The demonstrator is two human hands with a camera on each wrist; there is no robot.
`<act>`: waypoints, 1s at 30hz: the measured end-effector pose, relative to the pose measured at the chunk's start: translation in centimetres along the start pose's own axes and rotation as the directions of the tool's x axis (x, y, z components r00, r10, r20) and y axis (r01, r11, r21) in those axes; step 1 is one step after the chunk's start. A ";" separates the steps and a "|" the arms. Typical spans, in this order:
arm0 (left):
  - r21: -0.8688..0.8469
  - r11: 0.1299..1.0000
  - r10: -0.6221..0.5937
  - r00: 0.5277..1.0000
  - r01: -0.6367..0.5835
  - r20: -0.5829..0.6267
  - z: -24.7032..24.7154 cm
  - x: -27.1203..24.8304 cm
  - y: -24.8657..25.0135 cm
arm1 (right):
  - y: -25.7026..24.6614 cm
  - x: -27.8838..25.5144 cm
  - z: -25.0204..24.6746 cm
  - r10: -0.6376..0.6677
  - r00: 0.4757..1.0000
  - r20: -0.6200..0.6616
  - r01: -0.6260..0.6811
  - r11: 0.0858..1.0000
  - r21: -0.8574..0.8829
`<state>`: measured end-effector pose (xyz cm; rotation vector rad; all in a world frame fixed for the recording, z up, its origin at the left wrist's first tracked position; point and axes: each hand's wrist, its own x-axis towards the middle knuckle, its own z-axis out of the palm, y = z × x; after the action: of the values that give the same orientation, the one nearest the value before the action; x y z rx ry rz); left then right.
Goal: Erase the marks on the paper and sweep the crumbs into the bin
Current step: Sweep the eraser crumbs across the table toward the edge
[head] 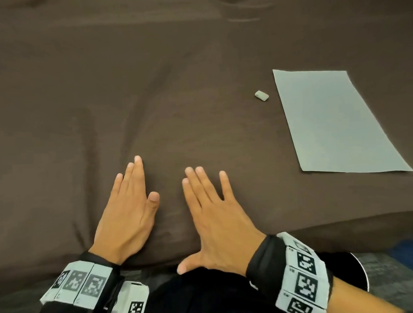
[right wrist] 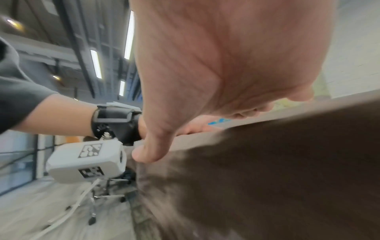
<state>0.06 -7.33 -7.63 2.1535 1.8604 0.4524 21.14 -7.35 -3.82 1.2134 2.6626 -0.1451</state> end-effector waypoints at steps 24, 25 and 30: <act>0.045 0.999 -0.020 1.000 0.019 0.008 0.2 0.1 -0.2 | -1.8 1.9 0.5 0.050 0.998 -0.034 -0.046 0.993 0.109; 0.049 0.999 -0.017 1.000 0.017 0.005 0.2 0.2 -0.2 | -1.0 1.5 1.0 0.078 0.996 -0.046 -0.072 0.990 0.122; 0.060 0.998 -0.020 1.000 0.020 -0.010 0.3 0.2 -0.3 | 4.4 -3.3 1.3 0.179 0.984 0.003 -0.176 0.964 0.199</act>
<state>-0.11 -7.12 -8.05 2.1723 1.9224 0.4087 26.74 -7.08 -4.31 1.5117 2.5848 -0.3819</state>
